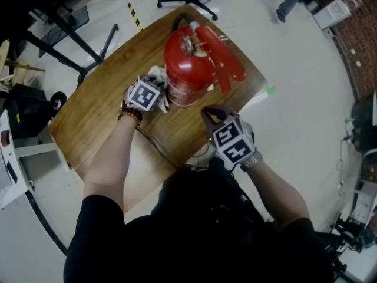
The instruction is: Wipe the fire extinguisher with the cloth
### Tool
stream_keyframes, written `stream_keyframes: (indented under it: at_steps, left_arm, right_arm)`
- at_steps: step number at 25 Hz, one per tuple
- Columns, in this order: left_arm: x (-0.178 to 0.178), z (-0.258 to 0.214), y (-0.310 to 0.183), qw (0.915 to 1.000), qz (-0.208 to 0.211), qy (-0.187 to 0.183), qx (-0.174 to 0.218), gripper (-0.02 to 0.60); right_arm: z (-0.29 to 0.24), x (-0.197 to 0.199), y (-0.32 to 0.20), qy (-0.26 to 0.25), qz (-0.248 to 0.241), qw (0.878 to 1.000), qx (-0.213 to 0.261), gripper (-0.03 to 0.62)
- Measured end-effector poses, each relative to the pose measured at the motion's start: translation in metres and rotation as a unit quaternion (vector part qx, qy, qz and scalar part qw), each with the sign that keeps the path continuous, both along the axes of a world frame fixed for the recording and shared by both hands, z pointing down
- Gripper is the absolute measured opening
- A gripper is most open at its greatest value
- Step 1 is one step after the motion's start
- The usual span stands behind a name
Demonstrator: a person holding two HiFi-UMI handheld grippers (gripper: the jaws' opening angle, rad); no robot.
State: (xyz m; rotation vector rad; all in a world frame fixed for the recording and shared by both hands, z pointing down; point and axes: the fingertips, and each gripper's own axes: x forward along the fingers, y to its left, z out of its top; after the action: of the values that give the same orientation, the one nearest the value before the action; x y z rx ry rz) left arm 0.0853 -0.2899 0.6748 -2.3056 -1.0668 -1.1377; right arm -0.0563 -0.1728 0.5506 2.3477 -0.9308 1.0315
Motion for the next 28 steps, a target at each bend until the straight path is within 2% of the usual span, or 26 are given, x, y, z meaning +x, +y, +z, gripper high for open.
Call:
stream_keyframes:
  at_steps: [3, 7, 17, 23, 28]
  left_arm:
    - [-0.005, 0.005, -0.006, 0.9998, -0.009, -0.004, 0.017, 0.1]
    - [-0.009, -0.001, -0.012, 0.9993, -0.03, 0.002, 0.02, 0.1]
    - [-0.037, -0.056, -0.043, 0.9951, -0.089, 0.037, 0.021, 0.101]
    - [-0.076, -0.089, -0.048, 0.9886, -0.142, 0.049, 0.0, 0.101]
    - [-0.127, -0.136, -0.018, 0.9804, -0.179, 0.069, -0.044, 0.101]
  right_arm:
    - [-0.004, -0.002, 0.0, 0.004, 0.001, 1.0, 0.0, 0.028]
    - [-0.006, -0.006, 0.006, 0.009, 0.006, 1.0, 0.0, 0.028]
    - [-0.018, -0.025, 0.017, 0.023, 0.009, 1.0, 0.018, 0.028]
    - [-0.035, -0.043, 0.03, 0.043, -0.002, 0.998, 0.037, 0.028]
    - [-0.057, -0.067, 0.054, 0.071, -0.014, 0.996, 0.06, 0.026]
